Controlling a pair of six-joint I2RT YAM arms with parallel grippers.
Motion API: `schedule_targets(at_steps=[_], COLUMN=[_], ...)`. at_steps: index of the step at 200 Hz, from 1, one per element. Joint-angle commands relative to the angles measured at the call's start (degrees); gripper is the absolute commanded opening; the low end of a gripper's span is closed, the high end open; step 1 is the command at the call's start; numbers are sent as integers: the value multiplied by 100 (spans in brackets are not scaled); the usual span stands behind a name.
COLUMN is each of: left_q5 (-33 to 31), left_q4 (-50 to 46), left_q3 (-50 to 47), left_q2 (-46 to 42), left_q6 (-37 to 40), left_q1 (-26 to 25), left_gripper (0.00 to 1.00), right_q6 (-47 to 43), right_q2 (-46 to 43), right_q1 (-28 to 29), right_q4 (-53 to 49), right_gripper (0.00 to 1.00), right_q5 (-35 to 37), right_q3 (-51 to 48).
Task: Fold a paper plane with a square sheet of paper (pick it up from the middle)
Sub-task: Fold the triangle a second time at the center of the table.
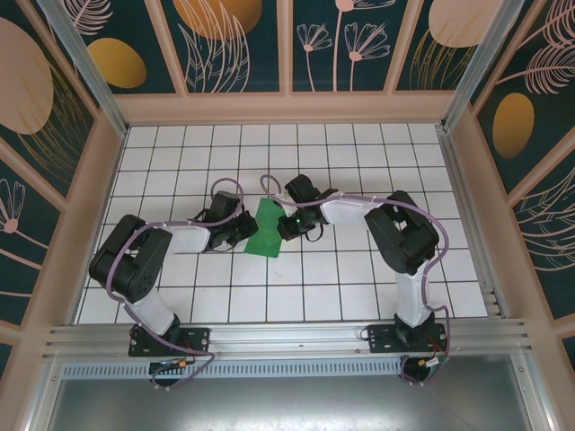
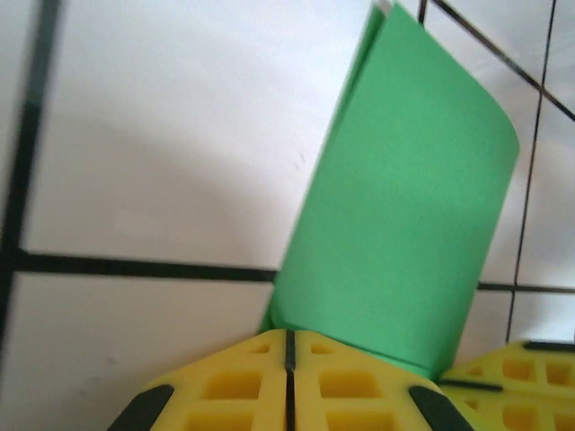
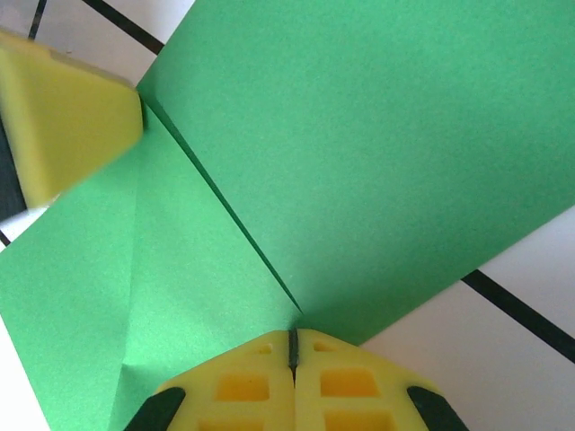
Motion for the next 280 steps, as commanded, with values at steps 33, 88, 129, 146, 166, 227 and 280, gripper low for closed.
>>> schedule_targets(at_steps=[33,88,129,146,166,227,280], left_q5=[-13,873,757,594,484,199,142], left_q4=[-356,656,648,556,484,263,318], left_q3=[471,-266,-200,-132,-77,-337,-481], left_q2=[-141,-611,-200,-19,212,408,433], left_q6=[519,157,98,79,82,-139,-186], left_q1=[193,37,-323,-335,-336,-345,-371], left_gripper=[11,11,10,9,9,8,7], right_q6=[-307,-700,-985,-1012,-999,-209,1439], right_q2=[416,157,164,172,169,-615,-1267], right_q1=[-78,-77,-94,-94,-108,-189,-50], right_q4=[-470,-154,-77,-62,-63,129,146], right_gripper=[0,0,0,0,0,1,17], right_q5=[1388,1201,1034,1045,1046,-114,-239], right_q3=[-437,-243,-112,-141,-151,-63,-485])
